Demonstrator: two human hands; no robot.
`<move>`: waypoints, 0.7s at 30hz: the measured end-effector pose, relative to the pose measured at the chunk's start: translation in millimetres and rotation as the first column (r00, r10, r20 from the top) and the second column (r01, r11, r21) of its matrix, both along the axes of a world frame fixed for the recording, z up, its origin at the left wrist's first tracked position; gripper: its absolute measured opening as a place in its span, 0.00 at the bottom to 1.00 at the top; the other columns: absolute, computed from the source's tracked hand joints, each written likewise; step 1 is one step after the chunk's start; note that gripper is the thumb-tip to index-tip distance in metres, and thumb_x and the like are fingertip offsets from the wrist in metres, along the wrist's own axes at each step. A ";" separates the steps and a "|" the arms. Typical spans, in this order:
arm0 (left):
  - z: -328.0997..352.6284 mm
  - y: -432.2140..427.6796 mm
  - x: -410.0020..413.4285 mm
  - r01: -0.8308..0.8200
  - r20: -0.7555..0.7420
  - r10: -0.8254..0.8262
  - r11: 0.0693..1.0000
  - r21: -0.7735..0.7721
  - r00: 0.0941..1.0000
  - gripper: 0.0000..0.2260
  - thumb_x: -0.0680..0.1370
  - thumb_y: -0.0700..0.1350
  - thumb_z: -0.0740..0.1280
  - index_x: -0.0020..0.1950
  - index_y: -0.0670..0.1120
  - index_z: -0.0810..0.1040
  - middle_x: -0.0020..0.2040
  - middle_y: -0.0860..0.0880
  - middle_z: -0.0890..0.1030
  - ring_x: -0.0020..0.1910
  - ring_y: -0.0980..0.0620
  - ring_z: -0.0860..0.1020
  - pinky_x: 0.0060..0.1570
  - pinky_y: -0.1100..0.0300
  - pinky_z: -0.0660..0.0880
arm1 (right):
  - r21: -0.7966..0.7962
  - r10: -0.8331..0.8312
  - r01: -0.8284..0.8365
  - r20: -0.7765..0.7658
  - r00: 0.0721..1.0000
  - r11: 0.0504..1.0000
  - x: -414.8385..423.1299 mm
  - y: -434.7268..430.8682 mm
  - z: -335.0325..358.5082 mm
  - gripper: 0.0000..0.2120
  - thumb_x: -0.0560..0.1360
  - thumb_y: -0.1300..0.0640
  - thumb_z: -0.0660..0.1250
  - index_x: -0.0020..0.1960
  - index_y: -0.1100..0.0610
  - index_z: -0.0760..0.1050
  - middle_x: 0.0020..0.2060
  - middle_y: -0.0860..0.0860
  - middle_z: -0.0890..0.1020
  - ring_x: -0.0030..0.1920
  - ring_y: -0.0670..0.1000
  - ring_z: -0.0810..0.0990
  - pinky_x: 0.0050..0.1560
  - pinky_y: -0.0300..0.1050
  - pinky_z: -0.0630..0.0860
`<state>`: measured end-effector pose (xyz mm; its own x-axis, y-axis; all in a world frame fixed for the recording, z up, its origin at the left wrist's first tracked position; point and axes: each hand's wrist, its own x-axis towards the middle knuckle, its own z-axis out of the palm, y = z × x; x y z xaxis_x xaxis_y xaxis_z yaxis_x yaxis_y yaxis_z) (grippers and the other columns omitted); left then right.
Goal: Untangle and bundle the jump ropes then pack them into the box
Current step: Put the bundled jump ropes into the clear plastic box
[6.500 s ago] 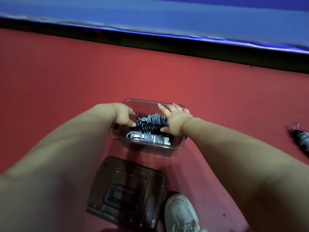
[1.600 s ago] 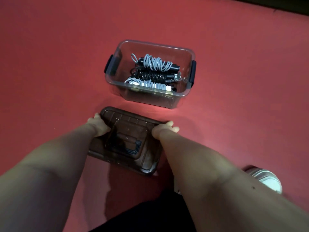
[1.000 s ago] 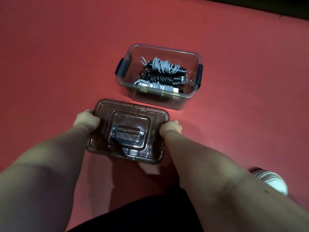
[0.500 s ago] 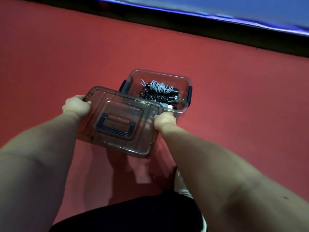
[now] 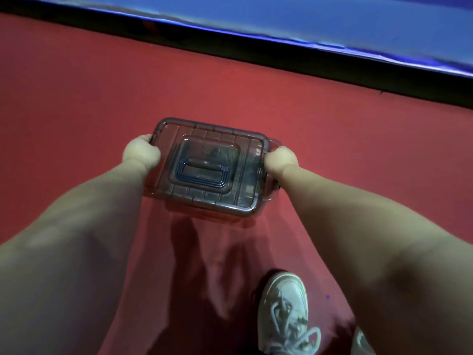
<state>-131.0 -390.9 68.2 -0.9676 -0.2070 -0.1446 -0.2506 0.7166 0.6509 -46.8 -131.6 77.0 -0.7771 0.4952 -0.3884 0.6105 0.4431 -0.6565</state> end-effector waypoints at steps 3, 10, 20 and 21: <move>-18.6 15.6 -11.9 0.007 0.021 -0.008 0.999 0.052 1.000 0.18 0.80 0.38 0.61 0.69 0.46 0.72 0.65 0.45 0.77 0.63 0.44 0.75 0.66 0.57 0.68 | 0.033 0.035 -0.035 -0.002 0.999 0.999 -6.8 22.1 -11.9 0.16 0.74 0.58 0.59 0.59 0.56 0.77 0.60 0.56 0.77 0.59 0.59 0.76 0.58 0.45 0.74; -33.0 32.9 -27.9 0.024 0.088 -0.026 0.999 0.024 0.996 0.17 0.80 0.40 0.61 0.69 0.46 0.72 0.65 0.45 0.77 0.63 0.44 0.75 0.66 0.56 0.69 | -0.061 0.012 -0.018 -0.094 0.995 0.998 6.0 43.1 -40.9 0.22 0.76 0.61 0.58 0.69 0.49 0.67 0.63 0.54 0.65 0.59 0.57 0.73 0.63 0.44 0.69; -28.7 37.6 -36.9 0.089 0.101 -0.081 0.993 -0.080 0.992 0.14 0.78 0.45 0.65 0.63 0.45 0.77 0.59 0.42 0.80 0.58 0.42 0.78 0.63 0.53 0.71 | -0.474 -0.249 0.213 -0.015 0.968 0.855 22.0 61.4 -60.5 0.09 0.81 0.54 0.56 0.58 0.55 0.72 0.49 0.53 0.77 0.47 0.54 0.76 0.43 0.46 0.75; -28.2 37.2 -37.4 0.095 0.106 -0.086 0.992 -0.089 0.991 0.14 0.78 0.46 0.66 0.63 0.44 0.77 0.59 0.42 0.80 0.59 0.42 0.77 0.63 0.53 0.71 | -0.499 -0.253 0.217 -0.003 0.968 0.839 22.6 61.9 -57.8 0.10 0.81 0.51 0.56 0.57 0.55 0.71 0.50 0.53 0.77 0.47 0.54 0.77 0.44 0.47 0.75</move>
